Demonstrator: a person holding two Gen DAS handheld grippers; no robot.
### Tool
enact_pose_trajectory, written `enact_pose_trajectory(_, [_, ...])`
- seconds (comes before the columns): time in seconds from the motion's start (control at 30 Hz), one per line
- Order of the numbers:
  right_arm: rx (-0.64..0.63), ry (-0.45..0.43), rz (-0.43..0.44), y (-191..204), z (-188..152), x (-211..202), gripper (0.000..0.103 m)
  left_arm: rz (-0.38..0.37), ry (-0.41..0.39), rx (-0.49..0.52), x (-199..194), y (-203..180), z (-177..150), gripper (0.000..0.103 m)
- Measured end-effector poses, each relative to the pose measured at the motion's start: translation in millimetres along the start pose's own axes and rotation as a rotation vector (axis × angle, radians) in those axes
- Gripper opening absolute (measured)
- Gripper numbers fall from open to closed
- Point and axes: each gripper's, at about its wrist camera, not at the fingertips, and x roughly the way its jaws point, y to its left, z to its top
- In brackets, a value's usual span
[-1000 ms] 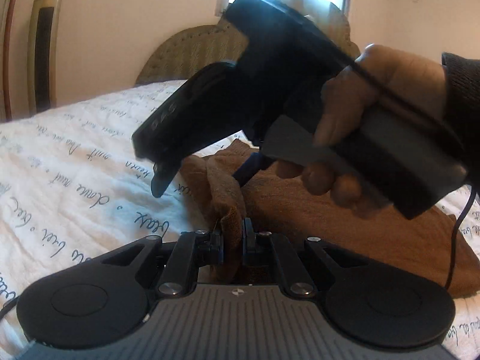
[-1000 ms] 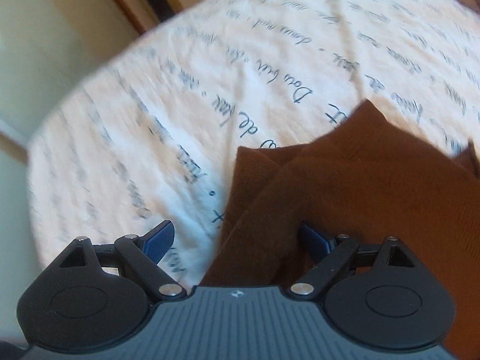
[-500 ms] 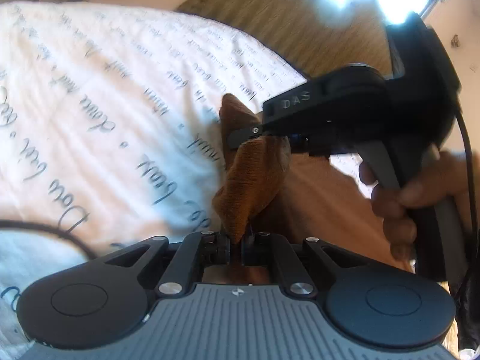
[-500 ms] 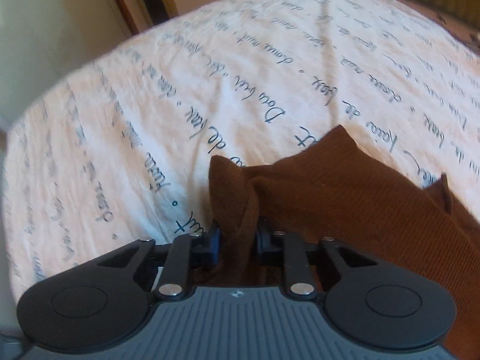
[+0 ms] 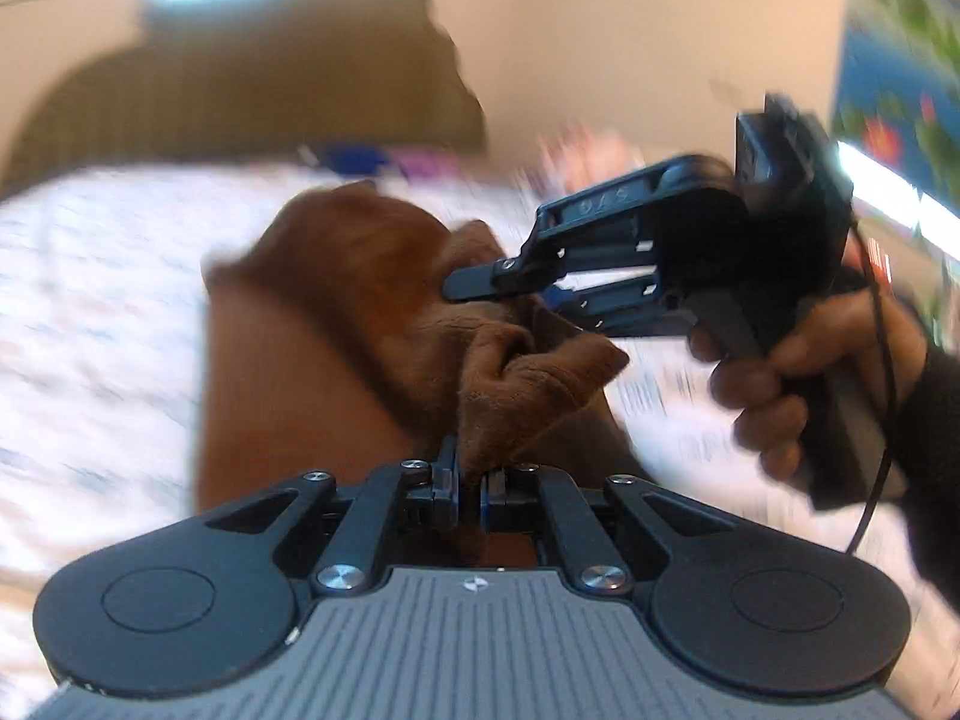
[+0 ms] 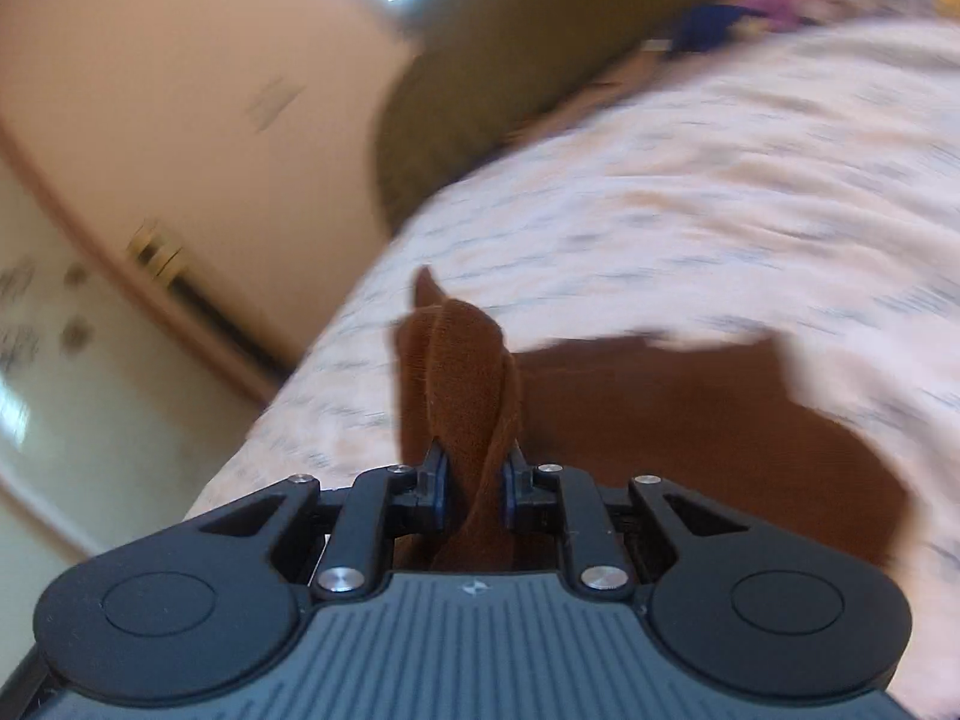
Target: Fold small clothes
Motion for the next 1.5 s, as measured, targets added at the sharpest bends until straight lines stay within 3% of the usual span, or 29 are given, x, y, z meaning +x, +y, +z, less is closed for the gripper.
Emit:
enact_pose_trajectory(0.03, [0.046, 0.011, -0.014, -17.8, -6.3, -1.5, 0.022, -0.001, 0.039, 0.016, 9.4, -6.2, -3.4, 0.007])
enact_pose_trajectory(0.07, [0.098, 0.033, -0.035, -31.9, -12.1, 0.4, 0.033, 0.008, 0.038, 0.035, 12.1, -11.9, -6.0, 0.007])
enact_pose_trajectory(0.13, [0.153, 0.013, 0.053, -46.1, -16.2, -3.7, 0.036, 0.026, 0.017, 0.089, 10.9, -19.3, -6.7, 0.007])
enact_pose_trajectory(0.2, [0.183, -0.016, 0.126, -50.9, -11.0, -6.9, 0.061, 0.038, -0.003, 0.128, 4.6, -21.6, -6.6, 0.008])
enact_pose_trajectory(0.23, [0.19, -0.031, 0.15, -51.8, -5.6, -6.6, 0.079, 0.049, -0.014, 0.152, 3.4, -25.7, -6.7, 0.008])
enact_pose_trajectory(0.3, [0.189, -0.04, 0.175, -54.7, 5.5, -2.1, 0.082, 0.072, -0.04, 0.2, -5.2, -44.4, -10.6, 0.012])
enact_pose_trajectory(0.37, [0.194, 0.005, 0.115, -59.0, 12.1, 8.4, 0.076, 0.086, -0.064, 0.26, -5.3, -61.8, -18.0, 0.016])
enact_pose_trajectory(0.4, [0.176, 0.028, 0.084, -59.0, 12.7, 14.0, 0.062, 0.087, -0.068, 0.287, -1.4, -65.5, -20.3, 0.017])
enact_pose_trajectory(0.43, [0.147, 0.066, 0.044, -57.2, 12.1, 19.4, 0.019, 0.106, -0.056, 0.315, 14.6, -77.9, -15.3, 0.017])
enact_pose_trajectory(0.47, [0.112, 0.081, 0.008, -54.7, 10.8, 19.7, 0.013, 0.117, -0.035, 0.329, 22.6, -86.4, -10.8, 0.007])
enact_pose_trajectory(0.57, [0.021, 0.029, 0.033, -42.0, 10.6, -3.8, 0.012, 0.066, -0.058, 0.341, 17.3, -91.3, -7.8, 0.006])
enact_pose_trajectory(0.63, [-0.004, -0.01, 0.009, -49.4, 7.7, -18.5, 0.012, 0.048, -0.029, 0.401, 24.2, -100.0, -14.9, 0.006])
enact_pose_trajectory(0.7, [0.08, 0.047, -0.028, -79.7, 1.6, -7.9, 0.012, 0.052, 0.021, 0.458, 39.0, -103.0, -25.7, 0.006])
enact_pose_trajectory(0.77, [0.171, 0.004, 0.06, -96.8, -5.0, -13.8, 0.016, 0.042, -0.004, 0.504, 34.3, -106.6, -27.8, 0.008])
enact_pose_trajectory(0.8, [0.198, -0.002, 0.072, -96.6, -4.8, -19.4, 0.018, 0.014, -0.015, 0.483, 28.1, -102.9, -23.7, 0.017])
enact_pose_trajectory(0.83, [0.204, -0.013, 0.082, -92.8, -4.5, -28.0, 0.031, -0.032, -0.033, 0.44, 18.0, -95.7, -19.2, 0.023])
enact_pose_trajectory(0.87, [0.19, -0.041, 0.095, -88.7, -4.4, -37.5, 0.056, -0.084, -0.044, 0.39, 7.8, -85.0, -13.4, 0.039])
enact_pose_trajectory(0.9, [0.171, -0.086, 0.108, -85.9, -5.5, -47.2, 0.07, -0.137, -0.046, 0.33, -0.8, -74.1, -8.0, 0.054])
enact_pose_trajectory(0.93, [0.145, -0.142, 0.101, -82.6, -6.0, -59.0, 0.089, -0.174, -0.055, 0.259, -10.0, -60.1, -1.5, 0.06])
enact_pose_trajectory(1.0, [0.113, -0.131, 0.055, -80.8, -2.2, -64.6, 0.092, -0.23, -0.105, 0.064, -26.8, -17.5, 13.6, 0.08])
enact_pose_trajectory(1.07, [0.113, -0.071, 0.029, -81.5, 3.3, -57.5, 0.092, -0.212, -0.133, -0.118, -27.1, 27.1, 33.1, 0.09])
enact_pose_trajectory(1.17, [0.101, 0.008, 0.002, -77.3, 7.5, -37.1, 0.092, -0.137, -0.093, -0.381, 6.1, 90.5, 53.8, 0.088])
enact_pose_trajectory(1.27, [0.12, 0.095, -0.008, -76.7, 7.3, -10.7, 0.092, -0.157, 0.05, -0.63, 59.6, 140.8, 57.7, 0.08])
enact_pose_trajectory(1.4, [0.131, 0.105, -0.004, -75.4, 5.7, -0.1, 0.092, -0.241, 0.173, -0.749, 109.6, 158.3, 46.4, 0.082])
enact_pose_trajectory(1.5, [0.136, 0.102, -0.032, -72.4, 5.6, -4.1, 0.09, -0.282, 0.157, -0.763, 124.8, 156.9, 52.1, 0.083])
